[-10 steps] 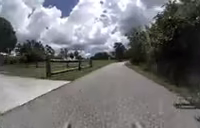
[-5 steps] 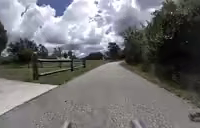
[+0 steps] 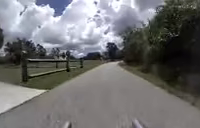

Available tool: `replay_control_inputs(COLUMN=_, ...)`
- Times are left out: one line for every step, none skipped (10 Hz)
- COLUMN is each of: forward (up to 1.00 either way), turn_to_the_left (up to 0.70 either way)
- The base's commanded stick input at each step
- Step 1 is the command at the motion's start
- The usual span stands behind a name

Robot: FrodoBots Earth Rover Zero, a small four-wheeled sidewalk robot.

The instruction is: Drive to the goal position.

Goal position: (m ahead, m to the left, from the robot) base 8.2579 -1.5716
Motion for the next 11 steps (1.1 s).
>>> replay_control_inputs(forward=0.70, turn_to_the_left=0.01)
replay_control_inputs(forward=0.70, turn_to_the_left=0.01)
replay_control_inputs(forward=0.70, turn_to_the_left=0.01)
replay_control_inputs(forward=0.70, turn_to_the_left=0.01)
replay_control_inputs(forward=0.70, turn_to_the_left=0.01)
replay_control_inputs(forward=0.70, turn_to_the_left=0.01)
replay_control_inputs(forward=0.70, turn_to_the_left=0.01)
replay_control_inputs(forward=0.70, turn_to_the_left=0.01)
replay_control_inputs(forward=0.70, turn_to_the_left=0.01)
replay_control_inputs(forward=0.70, turn_to_the_left=0.01)
replay_control_inputs(forward=0.70, turn_to_the_left=-0.02)
